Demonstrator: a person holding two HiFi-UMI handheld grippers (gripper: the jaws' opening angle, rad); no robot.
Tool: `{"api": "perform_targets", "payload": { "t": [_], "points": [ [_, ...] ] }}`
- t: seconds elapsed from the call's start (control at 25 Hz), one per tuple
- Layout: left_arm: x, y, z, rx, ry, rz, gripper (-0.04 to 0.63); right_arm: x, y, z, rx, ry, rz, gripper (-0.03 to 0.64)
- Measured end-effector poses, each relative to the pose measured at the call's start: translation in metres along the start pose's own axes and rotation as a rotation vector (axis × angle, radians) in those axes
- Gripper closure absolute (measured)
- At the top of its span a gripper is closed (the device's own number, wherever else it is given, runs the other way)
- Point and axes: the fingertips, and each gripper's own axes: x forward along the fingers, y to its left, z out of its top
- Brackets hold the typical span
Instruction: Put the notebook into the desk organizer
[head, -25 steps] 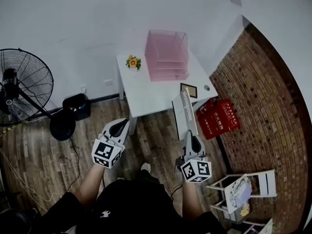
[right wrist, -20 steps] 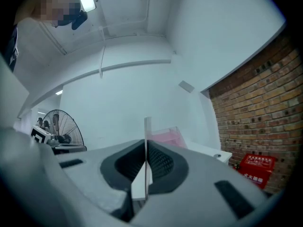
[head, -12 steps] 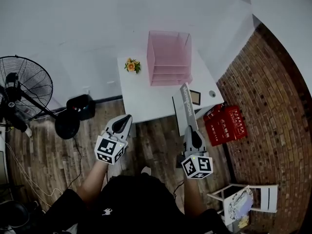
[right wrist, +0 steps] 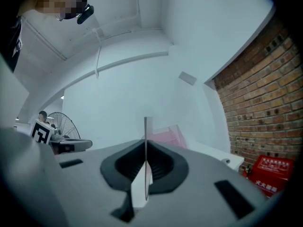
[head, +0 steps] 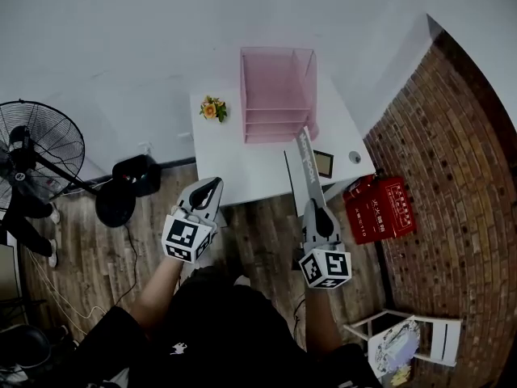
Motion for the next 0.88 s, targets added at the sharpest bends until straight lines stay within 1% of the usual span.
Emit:
{"api": "perform_targets", "payload": {
  "t": [0.24, 0.44, 0.6, 0.88],
  "points": [
    [0.023, 0.008, -0.007, -0.005, 0.033, -0.003, 0.592, 0.022, -0.01, 0.004, 0.011, 0.009, 0.004, 0.606],
    [0.055, 0.017, 0.0, -0.002, 0.014, -0.024, 0.592, 0.04, -0.019, 0.009, -0.006, 0.004, -0.011, 0.606],
    [0.082, 0.028, 0.0, -0.007, 0.006, -0.046, 0.592, 0.058, -0.025, 0.012, -0.004, 0.001, -0.04, 0.606],
    [0.126, 0.06, 0.002, -0.042, -0.014, -0.076, 0.592, 0.111, -0.021, 0.019, -0.013, 0.004, -0.055, 0.606]
  ]
}}
